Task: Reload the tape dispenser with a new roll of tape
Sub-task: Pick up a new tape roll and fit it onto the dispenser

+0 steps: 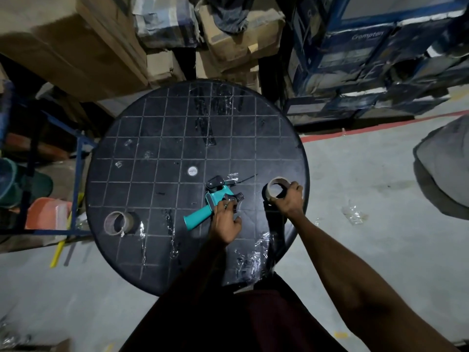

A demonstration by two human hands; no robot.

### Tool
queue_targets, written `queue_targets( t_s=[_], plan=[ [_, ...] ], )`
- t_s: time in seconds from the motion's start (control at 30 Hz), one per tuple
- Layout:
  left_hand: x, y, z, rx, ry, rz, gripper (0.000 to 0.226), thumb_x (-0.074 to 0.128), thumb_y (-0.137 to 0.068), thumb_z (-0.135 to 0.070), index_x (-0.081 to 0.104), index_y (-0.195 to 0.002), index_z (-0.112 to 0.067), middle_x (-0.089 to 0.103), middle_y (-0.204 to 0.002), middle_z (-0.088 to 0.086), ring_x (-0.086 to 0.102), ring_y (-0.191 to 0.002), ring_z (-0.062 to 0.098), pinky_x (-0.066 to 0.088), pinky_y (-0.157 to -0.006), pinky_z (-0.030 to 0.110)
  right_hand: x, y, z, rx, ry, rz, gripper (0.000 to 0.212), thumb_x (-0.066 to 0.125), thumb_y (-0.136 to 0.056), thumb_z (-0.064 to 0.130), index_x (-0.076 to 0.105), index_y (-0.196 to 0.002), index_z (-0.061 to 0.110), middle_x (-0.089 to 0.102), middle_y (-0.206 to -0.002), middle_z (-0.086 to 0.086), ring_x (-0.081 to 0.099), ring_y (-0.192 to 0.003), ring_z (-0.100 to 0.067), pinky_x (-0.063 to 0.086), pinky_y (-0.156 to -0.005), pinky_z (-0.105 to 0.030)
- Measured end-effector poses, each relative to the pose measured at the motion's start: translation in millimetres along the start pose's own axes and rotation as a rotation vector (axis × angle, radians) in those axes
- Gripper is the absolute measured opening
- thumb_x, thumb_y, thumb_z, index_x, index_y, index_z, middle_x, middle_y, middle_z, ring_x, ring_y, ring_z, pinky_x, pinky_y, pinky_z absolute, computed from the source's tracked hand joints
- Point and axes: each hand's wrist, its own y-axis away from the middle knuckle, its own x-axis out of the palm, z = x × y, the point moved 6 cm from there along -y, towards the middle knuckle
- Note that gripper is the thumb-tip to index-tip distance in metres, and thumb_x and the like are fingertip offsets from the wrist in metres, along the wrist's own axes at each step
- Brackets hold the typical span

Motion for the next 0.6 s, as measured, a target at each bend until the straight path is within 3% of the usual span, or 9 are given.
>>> queue_targets(
  t_s=[0.13,0.23,0.4,0.5,0.6],
  plan=[
    [-7,2,0,-0.004,0.079,-0.003,0.051,0.065,-0.090,-0.019,0.050,-0.139,-0.017,0.048,-0.130,0.006,0.050,-0.120,0.022,0.045,-0.105,0.037,1,35,21,-0.030,-0.110,-0.043,0.079,0.095,-0.062,0.028,0.045,-0.119,0.004,0.054,-0.119,-0.015,0.059,-0.105,-0.030,0.044,-0.081,-0.025],
    [-14,2,5,-0.028,0.197,0.001,0.062,0.067,-0.087,-0.015,0.045,-0.144,-0.023,0.050,-0.136,0.002,0.052,-0.123,0.020,0.045,-0.107,0.038,12,63,42,-0.082,-0.156,0.014,0.079,0.096,-0.057,0.029,0.042,-0.112,0.011,0.059,-0.108,-0.007,0.060,-0.094,-0.022,0.050,-0.075,-0.026],
    [-25,2,16,-0.032,0.400,0.052,0.096,0.072,-0.074,0.004,0.032,-0.156,-0.026,0.046,-0.142,0.008,0.062,-0.113,0.024,0.055,-0.099,0.040,31,100,73,-0.232,-0.164,0.049,0.081,0.095,-0.055,0.036,0.046,-0.115,0.014,0.058,-0.108,-0.001,0.060,-0.098,-0.018,0.053,-0.079,-0.029],
    [-34,5,19,0.023,0.364,0.052,0.099,0.072,-0.070,0.003,0.031,-0.155,-0.027,0.044,-0.144,0.005,0.053,-0.128,0.022,0.045,-0.111,0.033,44,112,88,-0.334,-0.139,0.069,0.094,0.088,-0.055,0.047,0.046,-0.132,0.014,0.055,-0.124,-0.004,0.053,-0.113,-0.017,0.049,-0.093,-0.029],
    [-44,6,29,0.030,0.343,0.060,0.105,0.080,-0.067,-0.005,0.028,-0.156,-0.024,0.040,-0.149,0.005,0.049,-0.132,0.020,0.041,-0.109,0.026,50,117,96,-0.367,-0.144,0.124,0.088,0.085,-0.055,0.035,0.052,-0.134,0.019,0.051,-0.122,-0.003,0.051,-0.112,-0.014,0.046,-0.096,-0.018]
  ],
)
